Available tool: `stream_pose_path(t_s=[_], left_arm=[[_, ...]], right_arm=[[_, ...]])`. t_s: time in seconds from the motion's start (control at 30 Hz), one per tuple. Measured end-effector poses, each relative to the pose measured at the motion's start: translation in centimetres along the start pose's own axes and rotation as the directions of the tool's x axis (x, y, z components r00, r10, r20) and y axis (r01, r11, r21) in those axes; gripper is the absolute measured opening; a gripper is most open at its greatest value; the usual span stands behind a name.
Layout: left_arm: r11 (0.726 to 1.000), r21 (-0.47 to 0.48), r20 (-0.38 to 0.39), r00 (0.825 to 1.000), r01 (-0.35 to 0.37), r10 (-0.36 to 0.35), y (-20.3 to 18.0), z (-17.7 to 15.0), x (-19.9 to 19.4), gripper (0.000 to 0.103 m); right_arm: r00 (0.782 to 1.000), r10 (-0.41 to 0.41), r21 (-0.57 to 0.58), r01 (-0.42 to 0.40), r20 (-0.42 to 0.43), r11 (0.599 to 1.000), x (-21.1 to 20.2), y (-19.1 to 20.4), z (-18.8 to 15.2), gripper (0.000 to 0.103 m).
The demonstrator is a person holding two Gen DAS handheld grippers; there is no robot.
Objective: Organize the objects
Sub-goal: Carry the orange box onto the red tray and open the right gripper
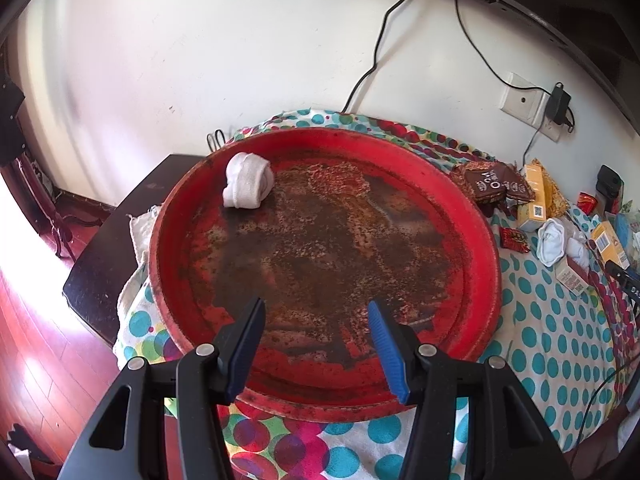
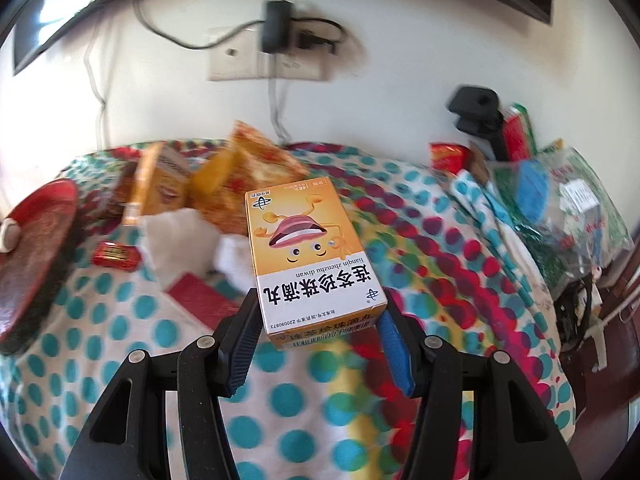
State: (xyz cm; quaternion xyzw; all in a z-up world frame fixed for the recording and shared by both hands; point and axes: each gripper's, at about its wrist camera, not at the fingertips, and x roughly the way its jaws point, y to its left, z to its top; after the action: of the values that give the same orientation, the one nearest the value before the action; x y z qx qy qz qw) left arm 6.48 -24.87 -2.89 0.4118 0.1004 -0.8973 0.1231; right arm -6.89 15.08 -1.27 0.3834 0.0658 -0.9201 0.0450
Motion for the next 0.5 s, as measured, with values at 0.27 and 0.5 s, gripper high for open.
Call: stream_pose_path(t_s=[0.27,0.5], left_arm=[[1.0,-0.022,0.013,1.0,-0.008,0.009,0.9,0.2,-0.1,0.055],[0.999,-0.046,0.001,1.0,-0.027,0.027,2.0,0.2,0.4,0.055]], right_arm=[[0.991,0.134,-0.039,-0.133,0.014,0.99,-1.4,5.4,1.6,0.053],[0.967,0.256,-0.129,-0.253,0.011,0.959,-2.1,12.0,3.0,0.053]])
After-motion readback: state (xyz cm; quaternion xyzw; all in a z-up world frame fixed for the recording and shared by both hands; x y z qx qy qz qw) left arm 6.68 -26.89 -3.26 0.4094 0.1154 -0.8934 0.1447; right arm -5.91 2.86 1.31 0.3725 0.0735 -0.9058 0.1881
